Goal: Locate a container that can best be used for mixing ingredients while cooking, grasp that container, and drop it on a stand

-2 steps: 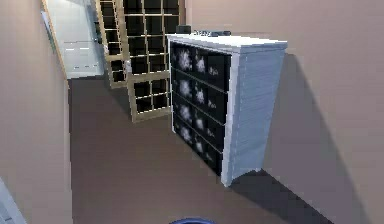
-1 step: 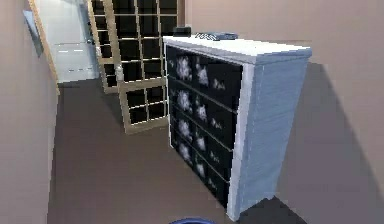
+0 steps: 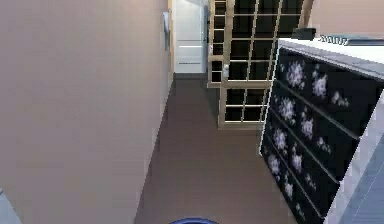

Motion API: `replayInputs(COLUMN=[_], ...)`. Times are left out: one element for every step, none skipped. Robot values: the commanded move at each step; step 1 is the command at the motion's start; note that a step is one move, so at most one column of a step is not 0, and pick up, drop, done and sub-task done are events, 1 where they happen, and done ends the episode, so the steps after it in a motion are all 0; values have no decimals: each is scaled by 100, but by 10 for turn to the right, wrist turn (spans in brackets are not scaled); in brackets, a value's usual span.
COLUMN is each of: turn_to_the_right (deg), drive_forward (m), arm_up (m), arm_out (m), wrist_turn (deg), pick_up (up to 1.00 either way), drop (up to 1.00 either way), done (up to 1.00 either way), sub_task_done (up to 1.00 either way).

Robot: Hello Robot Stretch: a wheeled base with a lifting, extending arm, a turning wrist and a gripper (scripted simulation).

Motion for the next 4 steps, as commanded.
replayInputs(turn_to_the_right=[0,0,0,450], drive_forward=[100,100,70,0], arm_up=[0,0,0,0], arm_out=[0,0,0,0], wrist_turn=[0,0,0,0], pick_up=[0,0,0,0], drop=[0,0,0,0], done=[0,0,0,0], sub_task_done=[0,0,0,0])
